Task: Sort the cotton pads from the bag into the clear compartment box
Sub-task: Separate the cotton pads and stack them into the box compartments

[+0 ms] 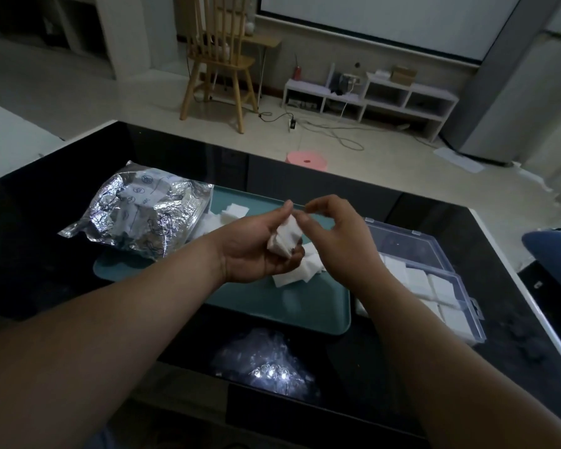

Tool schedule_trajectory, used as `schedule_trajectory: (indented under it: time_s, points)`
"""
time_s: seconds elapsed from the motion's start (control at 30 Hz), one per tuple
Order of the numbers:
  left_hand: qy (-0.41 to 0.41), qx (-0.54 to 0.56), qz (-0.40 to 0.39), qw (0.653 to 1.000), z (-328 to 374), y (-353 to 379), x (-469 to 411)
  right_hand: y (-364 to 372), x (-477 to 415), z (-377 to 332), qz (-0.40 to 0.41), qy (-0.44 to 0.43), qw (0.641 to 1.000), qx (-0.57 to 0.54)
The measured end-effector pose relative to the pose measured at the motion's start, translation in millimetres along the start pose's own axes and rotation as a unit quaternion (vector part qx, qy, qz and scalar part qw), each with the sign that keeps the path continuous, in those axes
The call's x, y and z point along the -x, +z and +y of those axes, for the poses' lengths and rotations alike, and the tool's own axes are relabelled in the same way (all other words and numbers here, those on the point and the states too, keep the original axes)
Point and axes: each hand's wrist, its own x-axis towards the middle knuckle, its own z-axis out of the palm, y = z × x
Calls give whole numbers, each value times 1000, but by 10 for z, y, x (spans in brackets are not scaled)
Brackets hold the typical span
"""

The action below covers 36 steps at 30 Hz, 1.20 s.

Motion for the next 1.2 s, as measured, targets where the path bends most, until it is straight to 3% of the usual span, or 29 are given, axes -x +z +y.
schedule_trajectory:
  time_s: [0.13,0.2,0.37,0.6,0.8,1.03,1.2]
  points:
    - [18,-16,-15,1000,-15,-3,-5,-58,85,-67,-155,-32,987,-25]
    - [8,-34,-33,999,-36,5,-10,-11,100,-39,-185,-31,982,-29]
    - [2,-16,-69,997,-23,-28,5,-44,99,-65,-152,-55,986,-30]
    - [45,-14,-82,996,-14,-31,24,-116,58,-21,-185,-24,975,-119]
    - [9,-38,-64,997,-70,-12,-26,-30,111,-55,-167,-48,984,-40]
    - [21,-5,-88,996,-30,-40,-2,-66,67,-2,-163,-28,979,-115]
    - [21,-12,-72,997,-48,-7,18,-97,94,-29,-161,-54,983,-73]
